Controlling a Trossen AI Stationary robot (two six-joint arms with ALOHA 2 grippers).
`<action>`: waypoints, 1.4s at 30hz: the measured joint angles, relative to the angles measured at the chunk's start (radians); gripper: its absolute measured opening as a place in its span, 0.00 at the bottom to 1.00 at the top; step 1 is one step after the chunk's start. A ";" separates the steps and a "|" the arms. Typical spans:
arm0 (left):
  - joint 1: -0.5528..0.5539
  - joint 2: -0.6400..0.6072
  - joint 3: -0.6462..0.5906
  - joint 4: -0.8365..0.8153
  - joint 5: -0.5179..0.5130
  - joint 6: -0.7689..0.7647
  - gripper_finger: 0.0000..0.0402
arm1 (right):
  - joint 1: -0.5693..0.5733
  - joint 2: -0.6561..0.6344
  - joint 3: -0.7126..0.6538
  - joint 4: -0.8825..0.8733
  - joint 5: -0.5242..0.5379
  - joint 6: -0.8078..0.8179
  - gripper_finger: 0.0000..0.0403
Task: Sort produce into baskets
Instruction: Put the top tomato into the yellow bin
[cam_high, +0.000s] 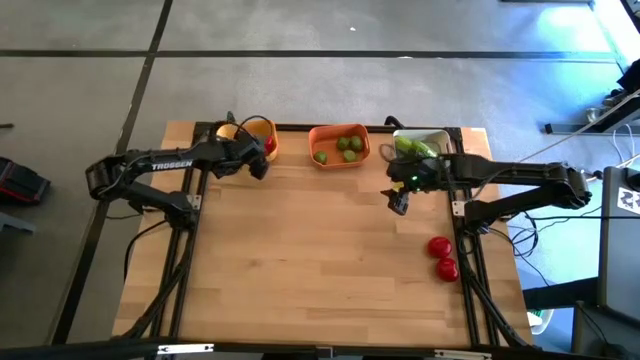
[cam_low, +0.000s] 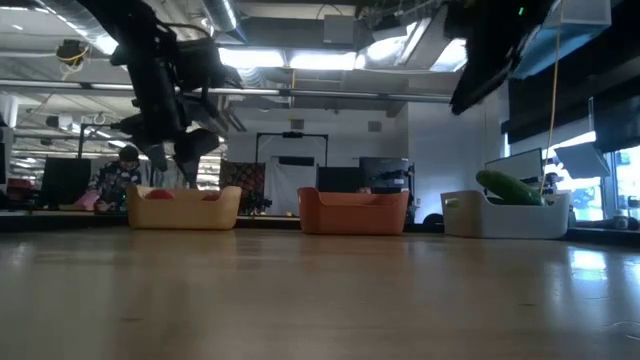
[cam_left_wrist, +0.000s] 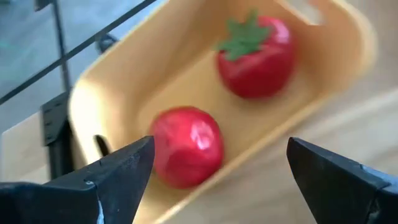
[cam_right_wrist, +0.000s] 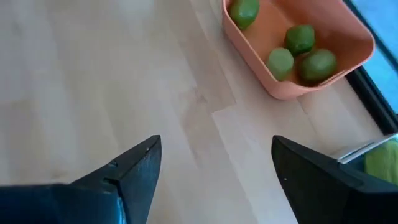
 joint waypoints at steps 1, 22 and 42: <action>-0.016 -0.001 0.000 0.001 0.007 -0.002 0.90 | 0.000 -0.014 0.017 -0.022 -0.016 0.013 0.72; -0.345 0.001 0.000 0.056 0.039 -0.142 0.90 | 0.082 -0.080 -0.075 -0.431 -0.341 0.446 0.72; -0.392 0.001 0.000 0.083 0.038 -0.157 0.90 | 0.231 0.105 -0.189 -0.466 -0.450 0.736 0.72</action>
